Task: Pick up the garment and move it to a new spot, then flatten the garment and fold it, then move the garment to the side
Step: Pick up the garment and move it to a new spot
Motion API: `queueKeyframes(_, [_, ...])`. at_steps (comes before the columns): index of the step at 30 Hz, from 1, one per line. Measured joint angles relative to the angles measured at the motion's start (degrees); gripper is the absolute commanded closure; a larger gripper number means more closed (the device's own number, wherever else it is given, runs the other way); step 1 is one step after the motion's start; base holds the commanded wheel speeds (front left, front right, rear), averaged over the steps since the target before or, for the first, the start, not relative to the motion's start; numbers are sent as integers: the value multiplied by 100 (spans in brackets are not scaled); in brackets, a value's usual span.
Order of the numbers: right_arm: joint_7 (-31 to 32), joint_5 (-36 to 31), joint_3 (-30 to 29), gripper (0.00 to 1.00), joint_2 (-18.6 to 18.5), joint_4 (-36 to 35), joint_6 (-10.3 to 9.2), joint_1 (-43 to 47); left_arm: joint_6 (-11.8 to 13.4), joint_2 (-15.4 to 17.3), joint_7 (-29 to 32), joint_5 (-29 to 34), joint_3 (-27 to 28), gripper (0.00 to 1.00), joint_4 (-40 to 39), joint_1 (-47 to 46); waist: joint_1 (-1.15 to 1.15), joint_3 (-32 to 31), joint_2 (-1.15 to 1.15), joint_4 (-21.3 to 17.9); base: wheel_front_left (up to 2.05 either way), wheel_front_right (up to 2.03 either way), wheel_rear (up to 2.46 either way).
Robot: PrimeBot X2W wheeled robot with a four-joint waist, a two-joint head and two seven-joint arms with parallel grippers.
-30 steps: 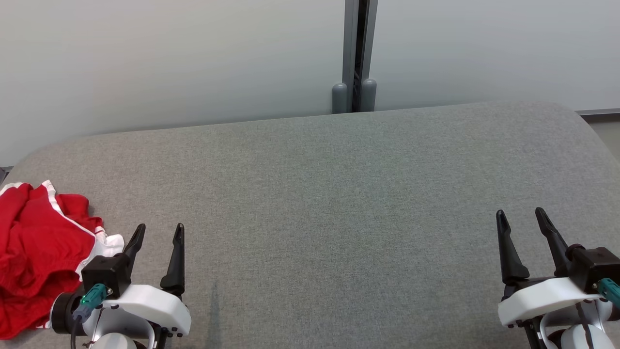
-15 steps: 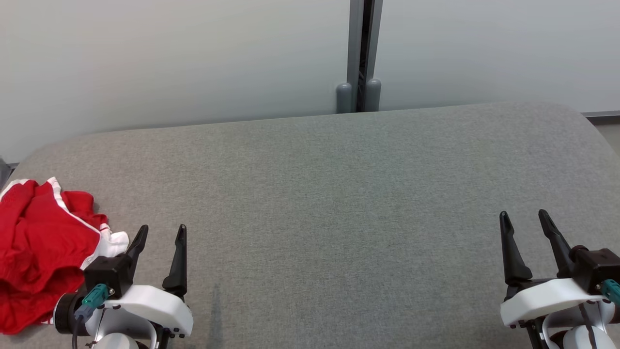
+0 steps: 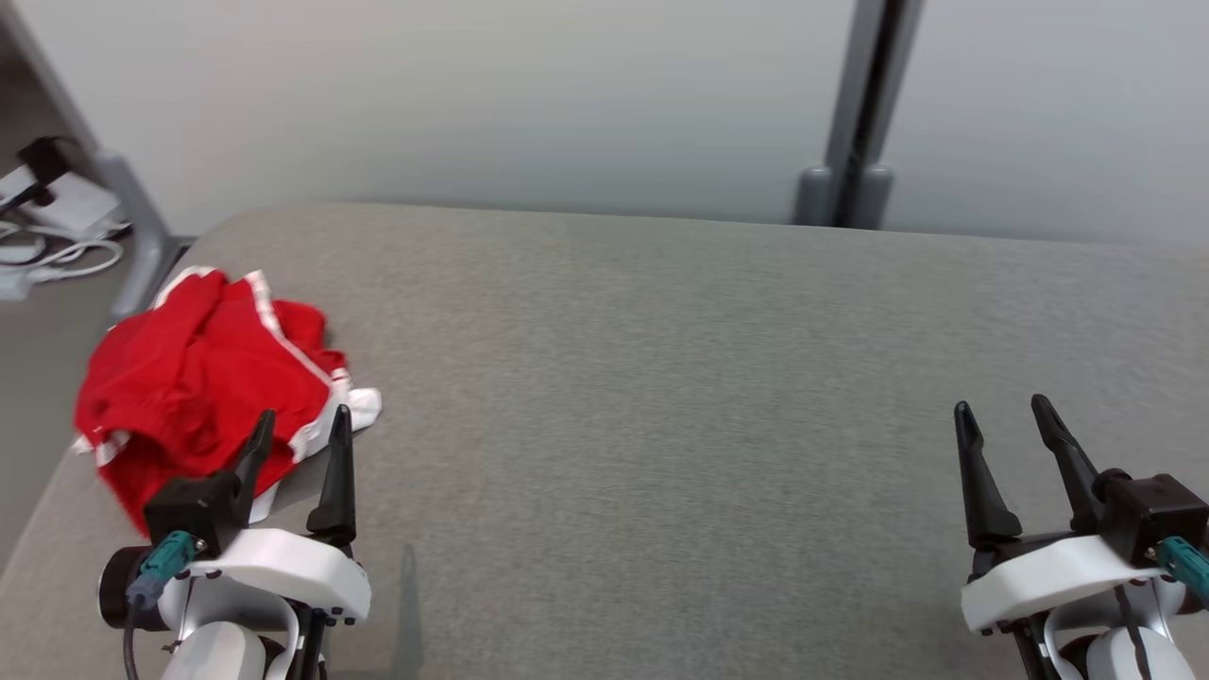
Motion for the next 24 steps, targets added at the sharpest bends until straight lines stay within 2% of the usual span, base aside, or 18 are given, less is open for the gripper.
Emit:
queueKeyframes(13, [127, 41, 347, 0, 8, -171, 1, -52, 89, 21, -104, -151, 122, 0, 3, -30, 0, 75, 0, 1300, 0, 0, 0])
queueKeyframes(18, [127, 64, 363, 0, 8, -142, 1, -57, 89, 40, -115, -176, 118, 0, 3, -3, 0, 80, 0, 1569, 0, 0, 0])
queueKeyframes(24, [127, 79, 364, 0, 8, -127, 1, -51, 99, 41, -116, -183, 94, 0, -5, -3, 0, 44, 0, 1667, 0, 0, 0])
